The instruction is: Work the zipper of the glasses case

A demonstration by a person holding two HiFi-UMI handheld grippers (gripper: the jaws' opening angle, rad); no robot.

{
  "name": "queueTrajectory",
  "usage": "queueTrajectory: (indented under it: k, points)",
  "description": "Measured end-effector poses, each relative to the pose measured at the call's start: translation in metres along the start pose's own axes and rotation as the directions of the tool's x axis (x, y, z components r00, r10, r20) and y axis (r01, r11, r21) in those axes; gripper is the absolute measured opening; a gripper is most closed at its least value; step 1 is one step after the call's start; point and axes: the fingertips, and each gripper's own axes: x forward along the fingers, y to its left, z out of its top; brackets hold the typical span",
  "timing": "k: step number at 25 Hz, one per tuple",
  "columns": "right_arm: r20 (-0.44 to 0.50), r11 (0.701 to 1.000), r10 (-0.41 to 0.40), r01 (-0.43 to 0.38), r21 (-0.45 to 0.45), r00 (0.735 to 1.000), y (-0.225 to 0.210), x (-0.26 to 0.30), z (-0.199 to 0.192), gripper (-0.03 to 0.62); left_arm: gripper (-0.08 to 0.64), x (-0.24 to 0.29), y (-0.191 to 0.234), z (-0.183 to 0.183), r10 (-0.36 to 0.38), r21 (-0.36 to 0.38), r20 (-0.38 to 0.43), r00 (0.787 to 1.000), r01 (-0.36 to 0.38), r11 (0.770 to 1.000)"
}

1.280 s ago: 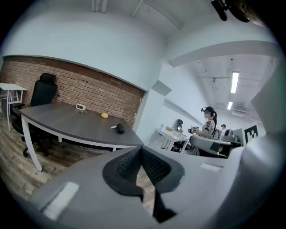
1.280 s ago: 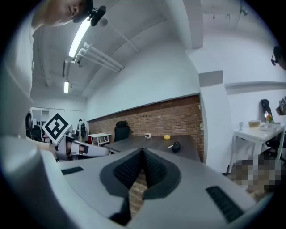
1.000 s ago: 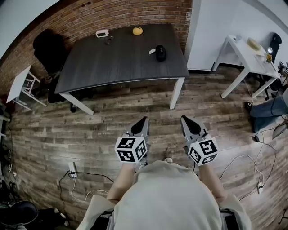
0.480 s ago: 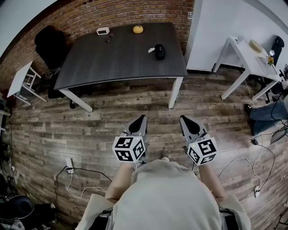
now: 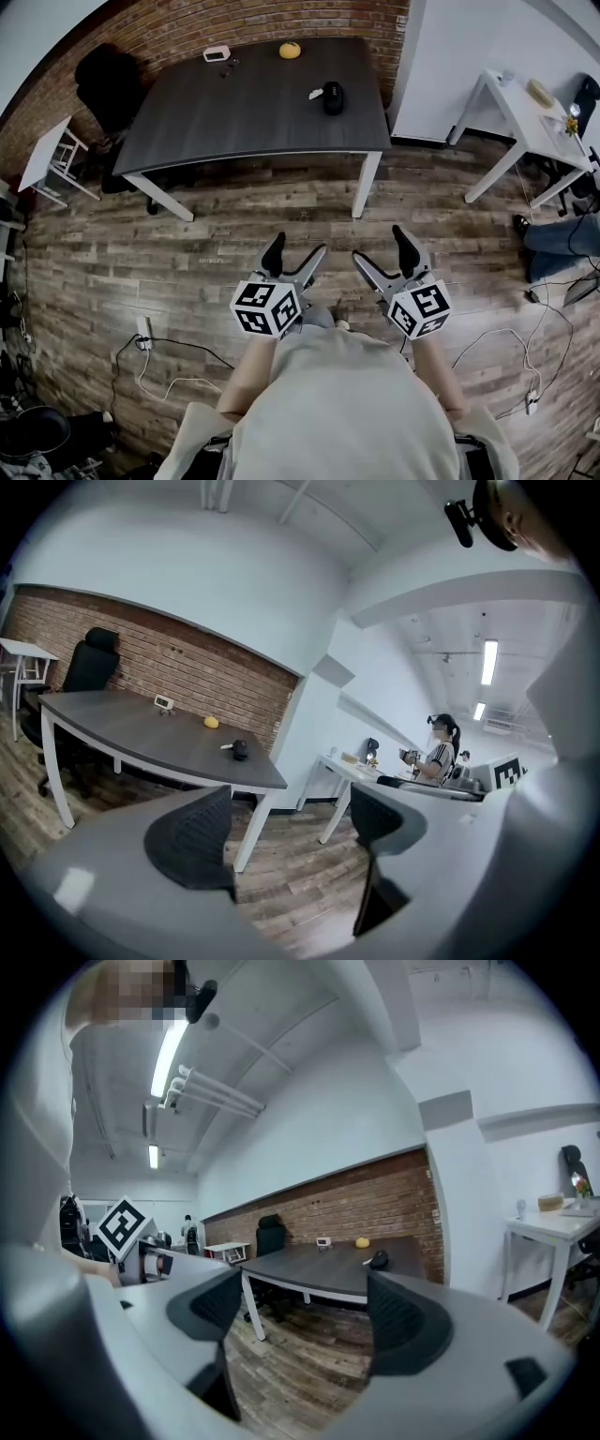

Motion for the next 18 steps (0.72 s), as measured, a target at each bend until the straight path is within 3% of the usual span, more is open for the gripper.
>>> queueTrajectory:
  k: [6,11,18]
  points:
    - [-0.003,1.000,0.004,-0.004,-0.002,1.000,-0.012,0.008,0.001,0.433,0.397,0.011,0.012,0.012,0.030,-0.024,0.025,0.999,-0.030,0.999]
    - [-0.022,1.000,0.002,-0.002,0.018,1.000,-0.035,0.033,-0.001,0.433,0.396,0.034,0.042,0.029,0.086,-0.040,0.053,0.995,-0.084,0.996]
    - [-0.047,1.000,-0.002,0.003,0.027,0.999,-0.081,0.099,-0.001,0.433,0.396,0.098,0.091,0.051,0.090,-0.044,0.042,0.995,-0.088,0.995]
